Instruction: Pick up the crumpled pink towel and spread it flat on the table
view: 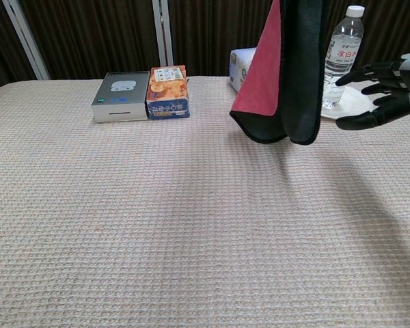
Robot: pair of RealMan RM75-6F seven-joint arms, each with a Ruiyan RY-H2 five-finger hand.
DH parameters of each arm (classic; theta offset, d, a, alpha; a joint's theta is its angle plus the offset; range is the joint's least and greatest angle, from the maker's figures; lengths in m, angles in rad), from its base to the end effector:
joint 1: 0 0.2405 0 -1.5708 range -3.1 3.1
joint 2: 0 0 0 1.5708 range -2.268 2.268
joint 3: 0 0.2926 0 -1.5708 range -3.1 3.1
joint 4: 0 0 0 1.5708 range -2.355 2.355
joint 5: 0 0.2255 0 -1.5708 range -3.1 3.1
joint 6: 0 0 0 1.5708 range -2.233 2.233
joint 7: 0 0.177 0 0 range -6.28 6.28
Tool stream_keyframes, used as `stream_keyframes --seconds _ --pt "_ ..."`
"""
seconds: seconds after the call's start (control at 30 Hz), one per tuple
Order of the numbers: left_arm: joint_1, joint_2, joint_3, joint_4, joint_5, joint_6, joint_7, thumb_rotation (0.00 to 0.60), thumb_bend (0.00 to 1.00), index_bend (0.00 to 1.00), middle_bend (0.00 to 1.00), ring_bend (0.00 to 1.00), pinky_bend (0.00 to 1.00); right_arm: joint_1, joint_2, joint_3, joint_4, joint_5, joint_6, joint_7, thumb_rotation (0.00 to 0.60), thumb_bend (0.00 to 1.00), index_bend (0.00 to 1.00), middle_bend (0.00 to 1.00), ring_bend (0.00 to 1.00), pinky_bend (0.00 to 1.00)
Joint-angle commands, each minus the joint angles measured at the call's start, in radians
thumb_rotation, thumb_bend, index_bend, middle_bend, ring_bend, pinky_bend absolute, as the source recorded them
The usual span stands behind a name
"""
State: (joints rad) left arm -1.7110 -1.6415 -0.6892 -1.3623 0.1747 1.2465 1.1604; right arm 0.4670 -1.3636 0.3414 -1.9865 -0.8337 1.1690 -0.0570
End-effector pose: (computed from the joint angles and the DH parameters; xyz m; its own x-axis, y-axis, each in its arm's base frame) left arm 0.2442 0.4699 0.0368 0.4714 -0.1171 0.8741 0.8149 -0.3211 -0.4825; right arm -0.1876 -0.3396 0.0469 -0.3245 -0.2272 0.9182 -0.9451 0.1180 -0.3048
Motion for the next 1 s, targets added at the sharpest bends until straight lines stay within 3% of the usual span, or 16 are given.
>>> stream_keyframes --seconds 0.03,0.5,1.0 --pt "-0.006 -0.007 0.005 0.008 0.005 -0.004 -0.006 0.6 0.48 0.63 0.15 0.0 0.0 0.018 -0.016 0.01 -0.011 0.033 -0.005 -0.011 0.6 0.22 0.2 0.0 0.0 0.0" --pt "-0.042 -0.061 0.0 0.054 0.051 -0.03 -0.097 0.6 0.48 0.63 0.14 0.0 0.0 0.06 -0.07 0.036 0.03 0.137 0.044 -0.06 0.6 0.22 0.2 0.0 0.0 0.0" --pt "-0.039 -0.059 0.005 0.046 0.067 -0.025 -0.131 0.6 0.48 0.63 0.14 0.0 0.0 0.072 -0.136 0.029 0.084 0.187 0.114 -0.111 0.6 0.25 0.49 0.01 0.0 0.0"
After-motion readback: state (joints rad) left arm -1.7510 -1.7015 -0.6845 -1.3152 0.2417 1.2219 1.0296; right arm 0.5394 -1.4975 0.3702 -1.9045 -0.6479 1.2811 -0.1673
